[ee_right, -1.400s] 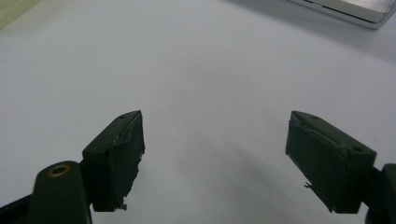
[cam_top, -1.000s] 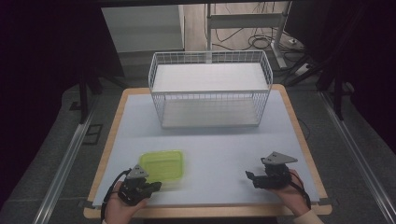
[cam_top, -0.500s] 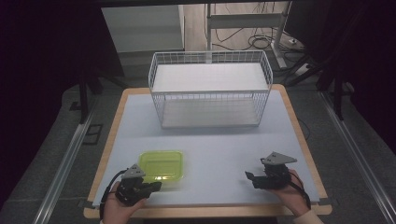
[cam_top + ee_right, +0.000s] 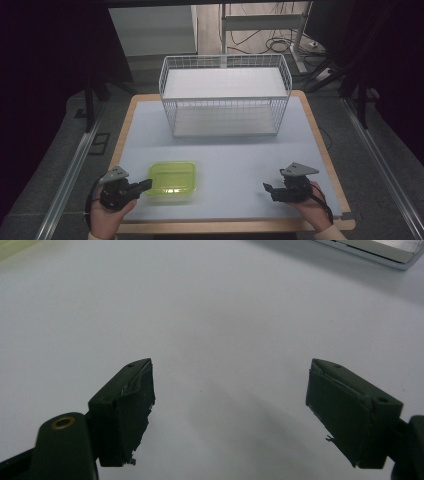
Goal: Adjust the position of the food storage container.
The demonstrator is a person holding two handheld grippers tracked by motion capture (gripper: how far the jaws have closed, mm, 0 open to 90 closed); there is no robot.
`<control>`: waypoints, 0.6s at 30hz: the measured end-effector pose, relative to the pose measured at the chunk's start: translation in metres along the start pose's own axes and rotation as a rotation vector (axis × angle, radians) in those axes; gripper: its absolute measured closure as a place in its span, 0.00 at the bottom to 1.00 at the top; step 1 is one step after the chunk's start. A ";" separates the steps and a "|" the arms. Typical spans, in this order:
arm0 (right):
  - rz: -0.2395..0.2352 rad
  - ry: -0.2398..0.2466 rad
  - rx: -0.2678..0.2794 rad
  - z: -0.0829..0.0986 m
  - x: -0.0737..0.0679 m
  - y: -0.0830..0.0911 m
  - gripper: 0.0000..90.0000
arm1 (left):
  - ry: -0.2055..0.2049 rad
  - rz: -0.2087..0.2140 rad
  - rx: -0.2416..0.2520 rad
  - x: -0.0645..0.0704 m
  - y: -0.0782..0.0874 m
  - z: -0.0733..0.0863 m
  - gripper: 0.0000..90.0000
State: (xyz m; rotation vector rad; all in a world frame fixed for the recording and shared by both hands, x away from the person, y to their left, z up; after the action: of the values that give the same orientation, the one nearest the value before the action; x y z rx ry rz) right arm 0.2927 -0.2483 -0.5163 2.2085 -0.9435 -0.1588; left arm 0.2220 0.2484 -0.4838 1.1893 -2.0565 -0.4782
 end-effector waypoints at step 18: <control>0.013 -0.004 0.016 -0.001 0.003 0.004 0.22 | 0.072 -0.077 -0.103 -0.044 -0.038 0.007 1.00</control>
State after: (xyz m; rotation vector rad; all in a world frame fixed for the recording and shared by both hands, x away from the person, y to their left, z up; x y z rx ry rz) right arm 0.2932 -0.2515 -0.5124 2.2170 -0.9641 -0.1505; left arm 0.2539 0.2667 -0.5292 1.2100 -1.9073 -0.5628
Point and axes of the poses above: each handheld gripper's, and its own axes: y roughly backward along the jaws, z roughly out of its underside, x roughly to its right, the point moved 1 cm from there along -y, roughly forward along the jaws, and after that the axes turned 10 degrees about y, right-handed, at the moved point
